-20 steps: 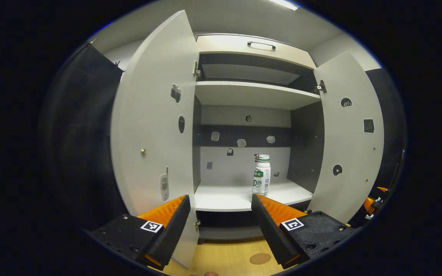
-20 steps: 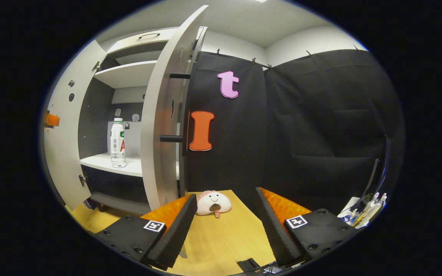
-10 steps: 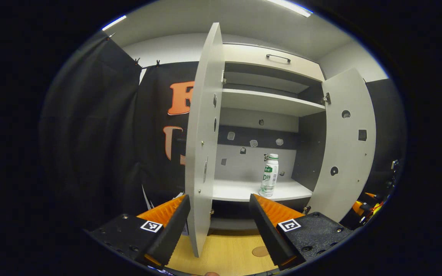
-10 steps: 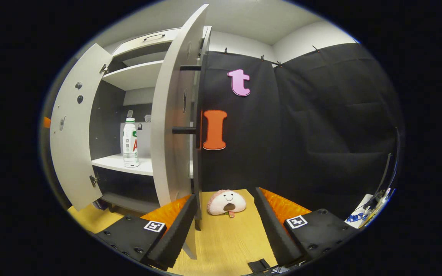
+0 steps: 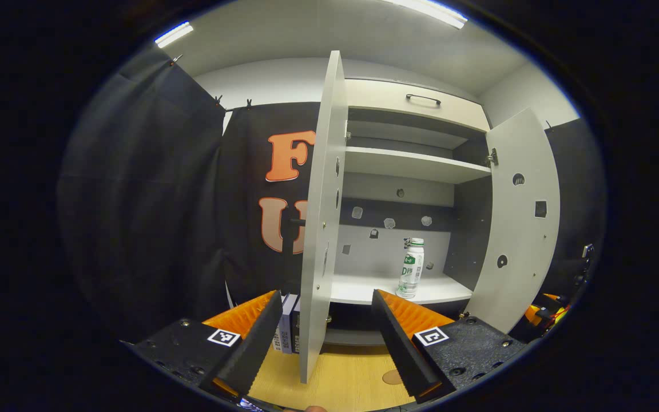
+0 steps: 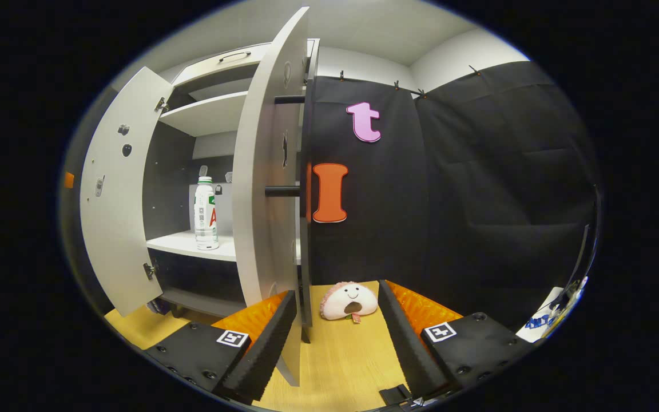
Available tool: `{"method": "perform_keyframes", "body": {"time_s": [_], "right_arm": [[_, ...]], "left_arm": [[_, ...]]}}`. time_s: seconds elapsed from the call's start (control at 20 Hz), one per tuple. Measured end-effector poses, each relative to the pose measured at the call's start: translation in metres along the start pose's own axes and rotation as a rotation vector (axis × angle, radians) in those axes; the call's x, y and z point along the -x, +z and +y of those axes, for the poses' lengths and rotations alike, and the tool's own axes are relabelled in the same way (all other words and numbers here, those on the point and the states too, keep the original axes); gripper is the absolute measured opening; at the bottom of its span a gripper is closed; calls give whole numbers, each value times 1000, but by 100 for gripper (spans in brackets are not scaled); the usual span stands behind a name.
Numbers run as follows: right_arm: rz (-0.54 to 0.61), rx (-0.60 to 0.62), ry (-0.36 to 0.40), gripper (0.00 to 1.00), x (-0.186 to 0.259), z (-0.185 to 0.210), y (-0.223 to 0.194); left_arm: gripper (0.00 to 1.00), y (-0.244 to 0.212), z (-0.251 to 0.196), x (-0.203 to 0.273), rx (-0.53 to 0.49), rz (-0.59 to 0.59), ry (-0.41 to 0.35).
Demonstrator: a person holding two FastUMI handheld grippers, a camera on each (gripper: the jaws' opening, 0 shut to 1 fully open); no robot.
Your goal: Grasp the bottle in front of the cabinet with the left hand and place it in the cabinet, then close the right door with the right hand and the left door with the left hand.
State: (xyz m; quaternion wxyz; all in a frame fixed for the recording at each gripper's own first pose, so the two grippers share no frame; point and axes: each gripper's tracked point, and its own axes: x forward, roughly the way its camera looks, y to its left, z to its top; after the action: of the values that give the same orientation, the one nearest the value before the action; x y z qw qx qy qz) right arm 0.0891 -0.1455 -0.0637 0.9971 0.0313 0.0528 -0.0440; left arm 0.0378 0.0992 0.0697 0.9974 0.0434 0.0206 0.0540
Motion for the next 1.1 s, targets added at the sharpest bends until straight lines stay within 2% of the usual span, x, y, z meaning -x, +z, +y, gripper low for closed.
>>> {"method": "perform_keyframes", "body": {"time_s": [0.15, 0.25, 0.45, 0.75, 0.8, 0.85, 0.9, 1.0, 1.1], "right_arm": [[-5, -14, 42, 96, -1, 28, -1], [-9, -3, 77, 95, -1, 49, -2], [17, 2, 163, 95, -6, 94, -6], [3, 43, 223, 96, -23, 132, -4], [1, 51, 233, 96, -26, 138, -4], [-3, 60, 240, 87, -31, 144, -3], [-6, 67, 247, 96, -37, 150, -2], [-8, 79, 262, 100, -51, 162, -4], [2, 83, 277, 89, -66, 177, -6]], "left_arm": [[93, 8, 5, 2, -19, -18, 7], [95, 9, 10, 4, -28, -26, 14], [95, 7, 22, 3, 2, -23, 34], [96, 0, 52, 6, -7, -9, 92], [92, -2, 57, 6, -8, -7, 104], [93, -5, 60, 5, -8, -4, 112], [95, -7, 63, 4, -6, -1, 117], [95, -11, 69, 2, -6, 6, 127], [93, -19, 79, 1, -12, 22, 147]]}}
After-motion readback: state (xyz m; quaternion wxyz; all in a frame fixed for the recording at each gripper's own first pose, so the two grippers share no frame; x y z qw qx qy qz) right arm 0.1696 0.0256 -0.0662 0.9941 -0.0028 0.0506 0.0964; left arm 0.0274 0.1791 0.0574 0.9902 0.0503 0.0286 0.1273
